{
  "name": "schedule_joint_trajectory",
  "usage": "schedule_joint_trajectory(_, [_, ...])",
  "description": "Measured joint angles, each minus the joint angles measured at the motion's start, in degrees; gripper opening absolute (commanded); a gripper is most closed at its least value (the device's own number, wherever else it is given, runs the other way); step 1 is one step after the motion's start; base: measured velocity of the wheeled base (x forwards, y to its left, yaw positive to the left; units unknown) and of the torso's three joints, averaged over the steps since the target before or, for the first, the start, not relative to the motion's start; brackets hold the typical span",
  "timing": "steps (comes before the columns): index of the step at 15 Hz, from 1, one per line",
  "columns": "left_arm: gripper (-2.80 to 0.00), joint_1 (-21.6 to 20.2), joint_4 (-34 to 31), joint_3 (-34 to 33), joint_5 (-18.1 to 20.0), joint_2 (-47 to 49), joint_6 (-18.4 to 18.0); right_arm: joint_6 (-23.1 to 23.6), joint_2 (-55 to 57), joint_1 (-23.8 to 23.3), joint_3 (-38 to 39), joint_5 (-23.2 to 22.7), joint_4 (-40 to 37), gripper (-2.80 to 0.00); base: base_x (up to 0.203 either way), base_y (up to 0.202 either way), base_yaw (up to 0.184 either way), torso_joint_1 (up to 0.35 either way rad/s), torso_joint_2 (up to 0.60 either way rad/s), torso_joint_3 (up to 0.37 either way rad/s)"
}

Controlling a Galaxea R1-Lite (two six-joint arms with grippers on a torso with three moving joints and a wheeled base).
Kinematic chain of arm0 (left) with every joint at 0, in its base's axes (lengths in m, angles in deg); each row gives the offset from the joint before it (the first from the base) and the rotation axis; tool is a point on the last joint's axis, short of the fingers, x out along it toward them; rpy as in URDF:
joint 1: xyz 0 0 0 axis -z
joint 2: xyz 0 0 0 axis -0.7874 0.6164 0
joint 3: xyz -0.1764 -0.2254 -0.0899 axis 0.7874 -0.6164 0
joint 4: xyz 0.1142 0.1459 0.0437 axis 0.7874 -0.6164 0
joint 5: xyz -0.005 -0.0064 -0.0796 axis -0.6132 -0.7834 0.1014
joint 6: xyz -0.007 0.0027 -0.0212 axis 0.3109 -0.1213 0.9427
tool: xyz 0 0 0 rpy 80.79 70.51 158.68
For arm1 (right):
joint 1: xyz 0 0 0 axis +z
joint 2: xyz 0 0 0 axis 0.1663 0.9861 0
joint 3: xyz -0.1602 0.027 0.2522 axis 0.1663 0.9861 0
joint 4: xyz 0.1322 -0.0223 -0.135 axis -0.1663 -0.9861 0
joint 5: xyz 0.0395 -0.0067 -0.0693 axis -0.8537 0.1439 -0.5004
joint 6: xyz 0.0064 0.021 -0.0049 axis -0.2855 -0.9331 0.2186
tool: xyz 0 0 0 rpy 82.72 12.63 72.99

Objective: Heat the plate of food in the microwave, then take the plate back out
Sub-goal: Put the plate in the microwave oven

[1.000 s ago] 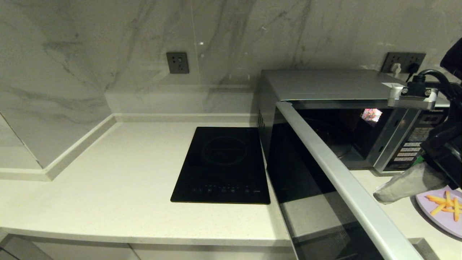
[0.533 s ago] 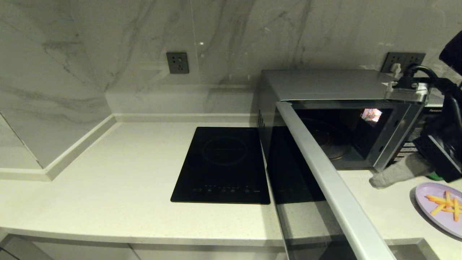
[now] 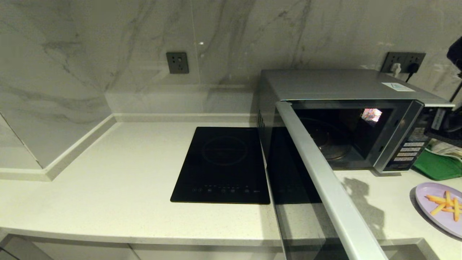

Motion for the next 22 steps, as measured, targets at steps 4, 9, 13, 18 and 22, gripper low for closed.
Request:
schedule_joint_trajectory(4, [-2.8, 0.0, 0.0, 0.0, 0.0, 0.0, 0.0, -0.9, 2.3, -16.3, 2.0, 0.1, -0.2, -2.8, 0.0, 0.0, 0.0, 0.0, 0.0, 0.0])
schedule_joint_trajectory(9, [-2.8, 0.0, 0.0, 0.0, 0.0, 0.0, 0.0, 3.0, 4.8, -37.5, 5.7, -7.5, 1.1, 0.0, 0.0, 0.0, 0.0, 0.0, 0.0, 0.0])
schedule_joint_trajectory(13, [-2.8, 0.0, 0.0, 0.0, 0.0, 0.0, 0.0, 9.3, 7.5, -51.1, 11.4, -17.0, 5.4, 0.0, 0.0, 0.0, 0.0, 0.0, 0.0, 0.0])
schedule_joint_trajectory(18, [-2.8, 0.0, 0.0, 0.0, 0.0, 0.0, 0.0, 10.3, 11.0, -54.7, 20.6, -21.0, 13.1, 0.0, 0.0, 0.0, 0.0, 0.0, 0.0, 0.0])
schedule_joint_trajectory(22, [-2.8, 0.0, 0.0, 0.0, 0.0, 0.0, 0.0, 10.4, 14.5, -53.9, 23.1, -22.0, 16.4, 0.0, 0.0, 0.0, 0.0, 0.0, 0.0, 0.0])
